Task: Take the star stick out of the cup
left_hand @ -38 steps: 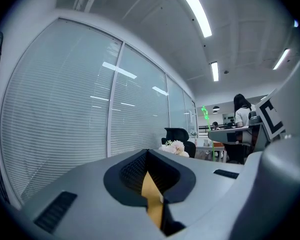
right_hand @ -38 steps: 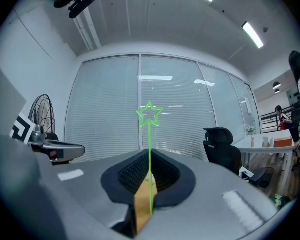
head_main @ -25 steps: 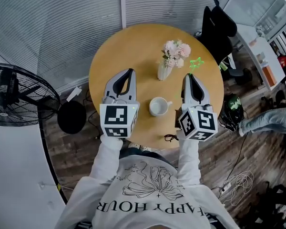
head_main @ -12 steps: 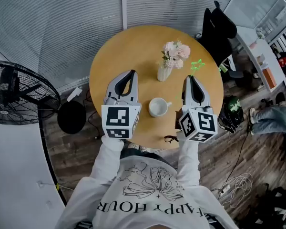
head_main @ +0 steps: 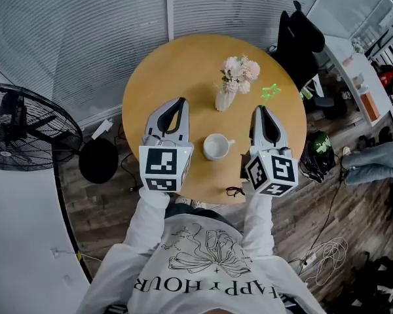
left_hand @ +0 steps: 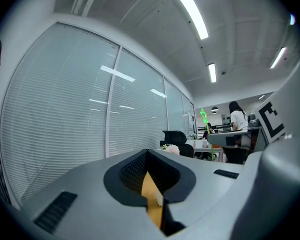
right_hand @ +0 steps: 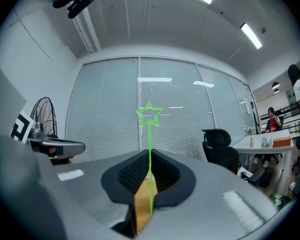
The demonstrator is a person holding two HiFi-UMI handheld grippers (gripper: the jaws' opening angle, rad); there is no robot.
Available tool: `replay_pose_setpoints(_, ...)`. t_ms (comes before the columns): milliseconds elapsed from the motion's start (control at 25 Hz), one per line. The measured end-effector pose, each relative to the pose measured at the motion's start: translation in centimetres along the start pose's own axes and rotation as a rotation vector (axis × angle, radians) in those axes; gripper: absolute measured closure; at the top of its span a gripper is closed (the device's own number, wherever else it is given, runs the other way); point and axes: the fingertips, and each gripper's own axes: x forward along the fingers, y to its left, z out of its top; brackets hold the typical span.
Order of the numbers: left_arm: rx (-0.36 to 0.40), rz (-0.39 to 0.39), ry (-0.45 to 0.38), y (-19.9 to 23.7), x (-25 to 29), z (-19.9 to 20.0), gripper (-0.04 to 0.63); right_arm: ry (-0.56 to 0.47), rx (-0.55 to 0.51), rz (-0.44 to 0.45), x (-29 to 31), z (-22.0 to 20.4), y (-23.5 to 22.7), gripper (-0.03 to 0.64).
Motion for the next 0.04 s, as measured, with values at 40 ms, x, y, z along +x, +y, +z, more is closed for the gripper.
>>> replay_pose_setpoints(40, 0.000, -0.001, 0.000, -0.10, 0.00, 0.00, 0.589, 0.001, 0.001, -0.001, -0.04, -0.04, -0.09, 0.594)
